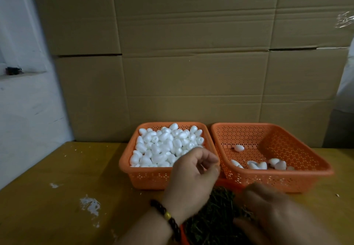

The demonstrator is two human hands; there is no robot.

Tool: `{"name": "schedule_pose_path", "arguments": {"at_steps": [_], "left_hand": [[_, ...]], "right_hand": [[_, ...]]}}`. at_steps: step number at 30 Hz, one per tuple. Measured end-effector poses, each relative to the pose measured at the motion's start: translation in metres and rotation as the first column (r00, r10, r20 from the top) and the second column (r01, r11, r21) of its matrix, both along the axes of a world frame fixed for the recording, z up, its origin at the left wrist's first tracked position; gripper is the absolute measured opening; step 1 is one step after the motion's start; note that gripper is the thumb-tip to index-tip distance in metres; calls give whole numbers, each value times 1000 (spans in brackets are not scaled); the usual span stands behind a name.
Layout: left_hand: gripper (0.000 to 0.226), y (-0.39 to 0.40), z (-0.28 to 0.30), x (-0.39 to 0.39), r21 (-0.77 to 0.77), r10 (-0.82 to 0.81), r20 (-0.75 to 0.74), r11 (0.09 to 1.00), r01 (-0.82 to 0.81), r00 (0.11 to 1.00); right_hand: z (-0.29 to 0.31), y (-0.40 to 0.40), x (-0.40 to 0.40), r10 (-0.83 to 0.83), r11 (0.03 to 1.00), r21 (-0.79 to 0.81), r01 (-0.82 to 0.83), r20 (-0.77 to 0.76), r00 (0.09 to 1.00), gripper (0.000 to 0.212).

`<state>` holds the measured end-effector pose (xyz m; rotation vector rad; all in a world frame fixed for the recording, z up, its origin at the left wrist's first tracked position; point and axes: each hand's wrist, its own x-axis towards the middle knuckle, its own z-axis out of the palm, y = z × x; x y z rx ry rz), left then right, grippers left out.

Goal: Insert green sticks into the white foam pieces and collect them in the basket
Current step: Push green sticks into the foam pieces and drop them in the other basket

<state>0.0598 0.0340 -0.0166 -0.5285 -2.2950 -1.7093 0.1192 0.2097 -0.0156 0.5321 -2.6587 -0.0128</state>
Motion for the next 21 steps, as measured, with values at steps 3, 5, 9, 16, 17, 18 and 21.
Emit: {"name": "schedule_pose_path", "arguments": {"at_steps": [3, 5, 9, 16, 17, 18, 21], "left_hand": [[15, -19, 12, -34, -201, 101, -34, 974, -106, 994], [12, -38, 18, -58, -414, 192, -94, 885, -213, 977], [19, -74, 23, -96, -807, 317, -193, 487, -334, 929], [40, -81, 19, -111, -963, 323, -49, 234, -131, 945], [39, -80, 19, -111, -963, 323, -57, 232, -137, 945], [38, -80, 19, -111, -962, 321, -65, 231, -145, 945], [28, -80, 13, -112, -956, 293, -84, 245, -159, 952]], "right_hand": [[-3, -11, 7, 40, 998, 43, -42, 60, 997, 29], [-7, -13, 9, 61, 996, 49, -75, 241, 969, 31], [-31, -5, 0, 178, 983, -9, -184, 306, 935, 41], [-43, -4, -16, 198, 980, -73, -184, 386, 901, 38], [-43, -4, -18, 197, 980, -73, -183, 396, 897, 39], [-43, -4, -18, 189, 982, -78, -172, 404, 895, 41], [-41, -5, -18, 178, 983, -116, -143, 400, 899, 44]]}}
